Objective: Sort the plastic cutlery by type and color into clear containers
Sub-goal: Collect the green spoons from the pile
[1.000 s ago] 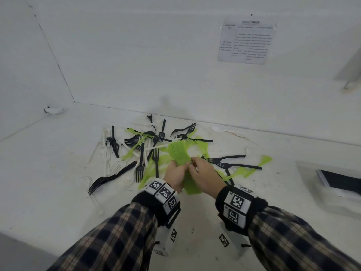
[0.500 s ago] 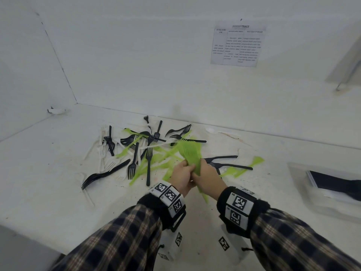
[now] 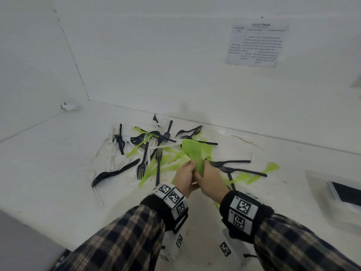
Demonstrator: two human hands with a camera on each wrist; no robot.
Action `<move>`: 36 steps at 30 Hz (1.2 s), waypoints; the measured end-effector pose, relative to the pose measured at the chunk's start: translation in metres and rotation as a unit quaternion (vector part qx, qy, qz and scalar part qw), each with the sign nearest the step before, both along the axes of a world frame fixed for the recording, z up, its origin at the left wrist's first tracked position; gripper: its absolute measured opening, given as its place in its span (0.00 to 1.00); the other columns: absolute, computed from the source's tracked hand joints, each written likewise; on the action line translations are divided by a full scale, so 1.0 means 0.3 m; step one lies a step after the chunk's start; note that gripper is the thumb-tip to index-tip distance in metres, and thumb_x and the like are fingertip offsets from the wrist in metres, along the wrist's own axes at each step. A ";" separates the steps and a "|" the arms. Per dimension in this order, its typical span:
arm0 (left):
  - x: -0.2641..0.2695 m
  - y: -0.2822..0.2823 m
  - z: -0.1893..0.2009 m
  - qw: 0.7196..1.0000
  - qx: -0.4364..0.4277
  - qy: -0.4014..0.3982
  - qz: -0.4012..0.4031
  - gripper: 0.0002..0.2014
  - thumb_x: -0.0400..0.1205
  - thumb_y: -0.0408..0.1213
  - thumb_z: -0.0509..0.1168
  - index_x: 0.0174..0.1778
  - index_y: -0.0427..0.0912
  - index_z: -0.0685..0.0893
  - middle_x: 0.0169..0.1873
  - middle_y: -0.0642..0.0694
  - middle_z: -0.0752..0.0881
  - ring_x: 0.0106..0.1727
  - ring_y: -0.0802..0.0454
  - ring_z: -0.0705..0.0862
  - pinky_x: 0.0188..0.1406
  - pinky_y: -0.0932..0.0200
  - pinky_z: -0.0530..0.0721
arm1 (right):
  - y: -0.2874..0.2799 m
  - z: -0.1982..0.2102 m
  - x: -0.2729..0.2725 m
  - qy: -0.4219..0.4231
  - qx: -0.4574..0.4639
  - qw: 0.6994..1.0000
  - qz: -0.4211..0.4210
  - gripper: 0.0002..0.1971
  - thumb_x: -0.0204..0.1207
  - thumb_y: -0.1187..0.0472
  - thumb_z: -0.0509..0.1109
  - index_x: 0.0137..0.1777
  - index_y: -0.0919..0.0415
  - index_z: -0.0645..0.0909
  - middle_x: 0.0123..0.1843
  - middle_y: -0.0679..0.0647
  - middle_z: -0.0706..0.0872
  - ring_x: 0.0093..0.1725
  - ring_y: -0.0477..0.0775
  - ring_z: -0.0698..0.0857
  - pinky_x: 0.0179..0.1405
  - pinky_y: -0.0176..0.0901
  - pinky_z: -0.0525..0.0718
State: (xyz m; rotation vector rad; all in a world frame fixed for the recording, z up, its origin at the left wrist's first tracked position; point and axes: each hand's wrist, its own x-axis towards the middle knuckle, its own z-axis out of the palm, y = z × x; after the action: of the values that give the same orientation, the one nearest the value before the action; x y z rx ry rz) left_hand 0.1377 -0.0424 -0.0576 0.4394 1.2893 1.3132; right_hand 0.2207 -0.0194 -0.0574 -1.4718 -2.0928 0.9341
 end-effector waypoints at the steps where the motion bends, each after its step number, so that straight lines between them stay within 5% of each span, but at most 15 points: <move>1: -0.018 0.004 -0.001 1.000 -0.008 0.000 -0.002 0.17 0.88 0.41 0.53 0.68 0.39 0.78 0.50 0.43 0.84 0.44 0.50 0.82 0.35 0.56 0.82 | 0.002 0.002 -0.019 0.002 -0.007 1.000 -0.001 0.16 0.80 0.58 0.62 0.61 0.69 0.70 0.55 0.65 0.82 0.53 0.64 0.82 0.48 0.54 0.81; 3: -0.057 0.013 0.004 1.000 -0.026 0.004 -0.010 0.19 0.88 0.43 0.53 0.68 0.36 0.78 0.50 0.42 0.85 0.44 0.50 0.83 0.37 0.56 0.83 | 0.003 0.007 -0.060 0.012 -0.023 1.000 0.000 0.16 0.80 0.58 0.62 0.61 0.69 0.70 0.53 0.64 0.82 0.47 0.60 0.81 0.42 0.48 0.80; 8: -0.174 0.052 0.000 0.996 -0.052 0.068 -0.033 0.25 0.85 0.48 0.59 0.72 0.34 0.68 0.63 0.37 0.80 0.61 0.41 0.81 0.60 0.44 0.82 | 0.005 0.029 -0.177 0.033 -0.048 0.998 0.027 0.14 0.82 0.63 0.59 0.64 0.70 0.71 0.55 0.63 0.83 0.48 0.60 0.83 0.38 0.42 0.80; 10: -0.228 0.067 -0.004 0.995 -0.058 0.080 -0.017 0.22 0.84 0.46 0.62 0.69 0.34 0.72 0.60 0.37 0.82 0.60 0.39 0.82 0.59 0.43 0.82 | 0.005 0.028 -0.226 0.052 -0.054 0.997 0.031 0.15 0.81 0.64 0.60 0.65 0.71 0.70 0.57 0.65 0.83 0.47 0.58 0.82 0.32 0.37 0.78; 14: -0.314 0.096 -0.032 0.995 -0.054 0.081 0.002 0.19 0.82 0.45 0.65 0.64 0.36 0.79 0.58 0.37 0.85 0.59 0.38 0.83 0.62 0.37 0.81 | 0.017 0.019 -0.311 0.080 -0.063 0.995 0.023 0.17 0.78 0.65 0.65 0.64 0.69 0.70 0.56 0.62 0.84 0.52 0.59 0.85 0.52 0.52 0.85; 18: -0.378 0.118 -0.058 0.996 -0.044 0.064 0.036 0.15 0.83 0.38 0.64 0.62 0.34 0.80 0.56 0.36 0.85 0.60 0.38 0.83 0.65 0.39 0.80 | 0.034 0.020 -0.364 0.070 -0.080 0.993 0.052 0.23 0.74 0.68 0.65 0.69 0.68 0.69 0.61 0.62 0.80 0.58 0.57 0.81 0.58 0.52 0.84; 21: -0.427 0.120 -0.061 0.993 -0.037 0.094 0.060 0.05 0.80 0.33 0.65 0.46 0.36 0.85 0.50 0.33 0.87 0.56 0.36 0.85 0.62 0.37 0.81 | 0.073 -0.002 -0.393 -0.027 -0.055 0.996 0.062 0.26 0.76 0.61 0.62 0.76 0.55 0.67 0.68 0.57 0.70 0.71 0.59 0.67 0.72 0.53 0.70; 23: -0.468 0.117 -0.051 0.990 -0.036 0.104 0.086 0.06 0.79 0.31 0.64 0.37 0.39 0.84 0.41 0.36 0.88 0.51 0.35 0.86 0.56 0.40 0.85 | 0.105 -0.005 -0.424 -0.006 -0.031 0.999 0.042 0.20 0.77 0.59 0.59 0.70 0.53 0.74 0.66 0.56 0.70 0.71 0.60 0.69 0.71 0.57 0.72; 25: -0.513 0.111 -0.035 0.989 -0.040 0.093 0.103 0.09 0.82 0.30 0.62 0.37 0.37 0.83 0.35 0.40 0.87 0.38 0.40 0.86 0.37 0.53 0.88 | 0.145 -0.015 -0.466 -0.015 0.000 0.999 0.044 0.20 0.79 0.59 0.58 0.70 0.58 0.74 0.68 0.58 0.71 0.72 0.62 0.70 0.70 0.58 0.72; 27: -0.554 0.106 -0.022 0.992 -0.039 0.053 0.111 0.07 0.83 0.31 0.61 0.43 0.32 0.82 0.36 0.39 0.85 0.29 0.43 0.84 0.27 0.56 0.84 | 0.187 -0.024 -0.502 -0.088 0.025 0.993 0.078 0.21 0.81 0.62 0.56 0.74 0.62 0.70 0.74 0.60 0.70 0.75 0.61 0.66 0.75 0.53 0.66; 33: -0.662 0.095 -0.011 0.988 -0.024 0.060 0.138 0.06 0.78 0.31 0.65 0.38 0.31 0.82 0.34 0.36 0.83 0.24 0.43 0.83 0.33 0.48 0.85 | 0.257 -0.016 -0.610 -0.209 0.040 0.960 0.180 0.24 0.80 0.70 0.55 0.77 0.69 0.63 0.79 0.61 0.65 0.78 0.60 0.64 0.77 0.47 0.61; 36: -0.701 0.098 -0.017 0.990 -0.007 0.061 0.128 0.05 0.77 0.30 0.66 0.40 0.31 0.81 0.33 0.38 0.83 0.20 0.47 0.84 0.23 0.56 0.83 | 0.292 -0.024 -0.657 -0.242 0.032 0.950 0.195 0.18 0.79 0.71 0.55 0.69 0.70 0.70 0.70 0.62 0.73 0.71 0.60 0.73 0.69 0.48 0.69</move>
State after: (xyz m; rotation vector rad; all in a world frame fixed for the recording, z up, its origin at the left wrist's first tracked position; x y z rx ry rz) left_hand -0.0728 -0.0128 -0.0628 0.3573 1.4946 1.5083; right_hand 0.0236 0.0683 -0.0646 -1.3811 -2.8184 0.6633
